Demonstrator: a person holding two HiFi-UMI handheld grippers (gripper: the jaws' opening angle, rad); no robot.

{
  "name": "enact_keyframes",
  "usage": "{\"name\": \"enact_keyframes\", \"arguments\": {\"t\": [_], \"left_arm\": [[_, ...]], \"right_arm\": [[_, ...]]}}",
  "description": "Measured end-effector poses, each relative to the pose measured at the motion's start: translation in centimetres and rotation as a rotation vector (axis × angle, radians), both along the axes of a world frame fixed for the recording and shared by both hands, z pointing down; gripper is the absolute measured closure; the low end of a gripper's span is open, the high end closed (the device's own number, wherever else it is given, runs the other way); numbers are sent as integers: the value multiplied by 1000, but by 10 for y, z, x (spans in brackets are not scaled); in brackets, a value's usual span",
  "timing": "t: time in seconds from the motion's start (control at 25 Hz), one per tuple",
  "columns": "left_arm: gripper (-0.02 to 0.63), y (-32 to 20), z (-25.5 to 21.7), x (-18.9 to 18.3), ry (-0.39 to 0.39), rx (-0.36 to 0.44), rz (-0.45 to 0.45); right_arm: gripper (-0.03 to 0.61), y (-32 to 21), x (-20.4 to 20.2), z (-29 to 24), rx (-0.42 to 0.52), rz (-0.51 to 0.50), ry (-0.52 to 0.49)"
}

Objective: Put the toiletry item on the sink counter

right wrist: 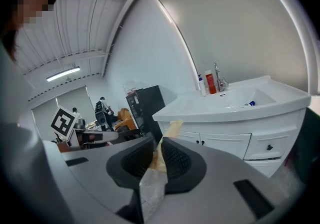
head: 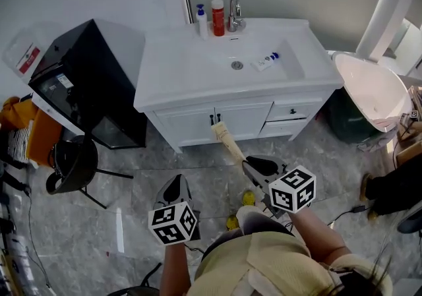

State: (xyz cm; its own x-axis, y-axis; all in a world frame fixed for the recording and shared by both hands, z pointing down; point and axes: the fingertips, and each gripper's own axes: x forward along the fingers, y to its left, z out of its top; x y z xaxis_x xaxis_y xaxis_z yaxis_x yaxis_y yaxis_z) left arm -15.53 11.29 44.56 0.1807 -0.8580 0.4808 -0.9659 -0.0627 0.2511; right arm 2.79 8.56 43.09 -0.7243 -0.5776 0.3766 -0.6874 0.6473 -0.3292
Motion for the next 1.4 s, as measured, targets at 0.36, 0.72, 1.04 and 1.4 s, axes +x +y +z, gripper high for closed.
{"name": "enact_keyframes", "arguments": {"t": [0.36, 0.72, 1.04, 1.4], "left_arm": [[572, -52, -4, 5, -11, 4, -18], [572, -110, -10, 27, 6, 12, -7], [572, -149, -18, 45, 50, 32, -10], [577, -183, -15, 76, 112, -17, 60]], "right_arm": [[508, -54, -5, 2, 0, -40, -18], [508, -103, 1, -1, -2, -75, -31], [509, -138, 14, -2, 3, -95, -44], [509, -170, 30, 0, 3, -127, -73]]}}
